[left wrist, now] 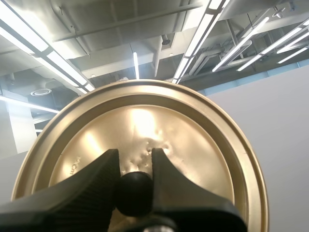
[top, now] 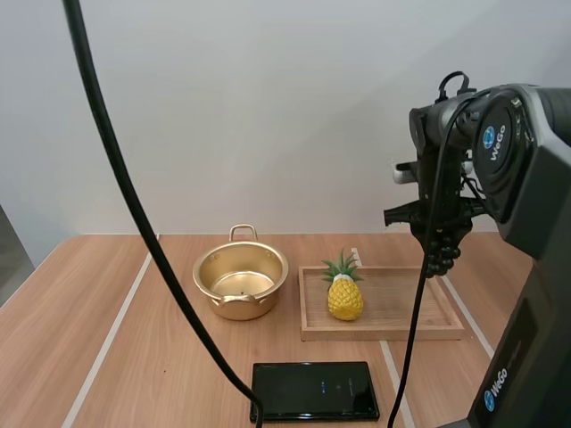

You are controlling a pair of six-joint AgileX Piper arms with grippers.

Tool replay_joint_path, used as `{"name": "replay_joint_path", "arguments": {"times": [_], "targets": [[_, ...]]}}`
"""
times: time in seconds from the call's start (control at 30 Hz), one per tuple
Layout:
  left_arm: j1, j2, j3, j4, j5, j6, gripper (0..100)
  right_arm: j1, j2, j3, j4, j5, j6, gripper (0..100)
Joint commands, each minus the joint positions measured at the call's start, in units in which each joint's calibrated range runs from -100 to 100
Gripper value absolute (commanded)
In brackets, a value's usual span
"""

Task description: Open the pot, put the grape inside, and close it

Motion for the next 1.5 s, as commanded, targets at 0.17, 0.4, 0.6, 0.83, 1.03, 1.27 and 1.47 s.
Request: {"name": "replay_joint_path", "arguments": {"times": [0.17,0.4,0.6,0.83,1.03,1.27,1.47], "targets": [[0.06,0.1,-0.2,0.0,2.0,-0.4,0,-0.1,-7.6,-8.2,3.0,1.6,-2.9,0],[0.06,0.1,-0.2,0.0,2.0,-0.4,0,-0.1,-11.9,-15.1,6.4,1.8,-6.5,0],[0.06,0.1,-0.2,0.0,2.2,-0.4,0,-0.1,-14.4,-20.7,11.8,2.0,-10.4,0],[0.06,0.1,-0.2,0.0,2.8,-0.4,0,-0.1,-15.1,-26.9,20.4,3.3,-13.8,0],[0.06,0.1,-0.2,0.0,3.9,-0.4,0,-0.1,-15.1,-28.6,37.9,5.6,-27.8,0],[0.06,0.1,-0.2,0.0,3.8,-0.2,0,-0.1,-15.1,-28.6,54.0,5.6,-37.8,0],[0.06,0.1,-0.2,0.0,4.5,0.7,0,1.0,-15.2,-28.6,54.4,5.6,-40.8,0]]}}
